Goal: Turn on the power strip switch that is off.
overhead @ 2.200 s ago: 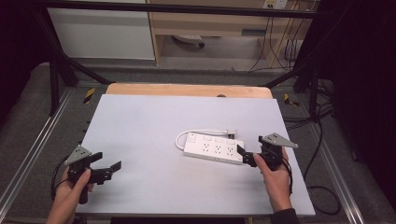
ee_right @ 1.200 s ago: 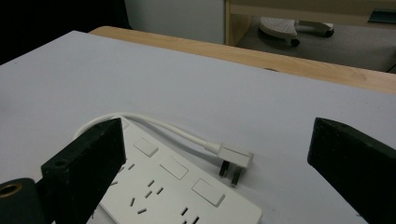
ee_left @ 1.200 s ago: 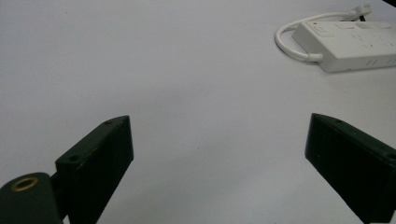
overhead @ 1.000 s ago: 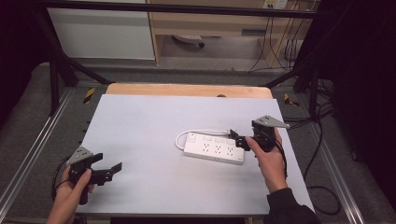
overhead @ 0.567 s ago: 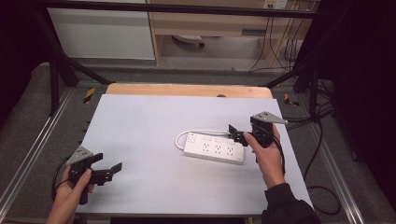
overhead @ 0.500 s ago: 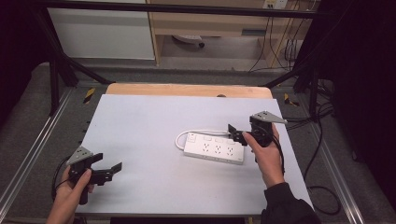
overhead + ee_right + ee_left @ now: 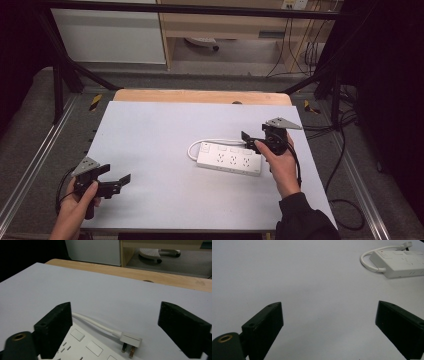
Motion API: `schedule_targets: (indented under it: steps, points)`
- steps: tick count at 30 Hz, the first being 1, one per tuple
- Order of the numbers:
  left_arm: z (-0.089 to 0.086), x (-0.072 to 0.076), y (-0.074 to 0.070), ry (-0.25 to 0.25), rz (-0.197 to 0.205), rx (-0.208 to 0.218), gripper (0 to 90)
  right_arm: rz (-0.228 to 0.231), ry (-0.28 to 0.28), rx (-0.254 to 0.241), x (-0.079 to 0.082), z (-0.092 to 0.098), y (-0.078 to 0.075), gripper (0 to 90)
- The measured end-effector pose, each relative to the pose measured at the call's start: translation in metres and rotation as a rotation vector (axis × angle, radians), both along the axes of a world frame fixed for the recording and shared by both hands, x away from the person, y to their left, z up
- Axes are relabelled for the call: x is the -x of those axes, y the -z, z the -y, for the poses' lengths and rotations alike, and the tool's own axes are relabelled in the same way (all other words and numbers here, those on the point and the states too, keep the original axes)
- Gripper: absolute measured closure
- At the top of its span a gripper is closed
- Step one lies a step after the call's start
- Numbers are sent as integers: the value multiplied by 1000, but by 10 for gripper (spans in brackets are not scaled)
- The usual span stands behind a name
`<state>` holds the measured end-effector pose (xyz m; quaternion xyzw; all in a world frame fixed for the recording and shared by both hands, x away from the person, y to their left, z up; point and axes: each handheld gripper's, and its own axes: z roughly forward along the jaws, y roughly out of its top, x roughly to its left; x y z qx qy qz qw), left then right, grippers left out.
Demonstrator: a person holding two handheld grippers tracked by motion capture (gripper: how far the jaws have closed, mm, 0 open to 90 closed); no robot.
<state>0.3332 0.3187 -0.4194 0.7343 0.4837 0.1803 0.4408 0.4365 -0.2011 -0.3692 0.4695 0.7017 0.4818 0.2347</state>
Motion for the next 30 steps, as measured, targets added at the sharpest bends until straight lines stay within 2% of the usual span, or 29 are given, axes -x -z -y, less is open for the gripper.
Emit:
schedule_targets:
  steps: [3,12,19,25,30]
  points:
    - [0,0,0,0,0,1,78,-1,-9,-6,-1,-1,1,202]
    - [0,0,0,0,-1,0,78,10,16,-31,-5,-2,2,348]
    - [0,0,0,0,0,0,78,3,22,-29,-7,-3,4,455]
    - [0,0,0,1,-1,-2,78,13,22,-37,-8,-6,5,585]
    - [0,0,0,1,-2,-2,78,22,16,-33,-10,-9,7,659]
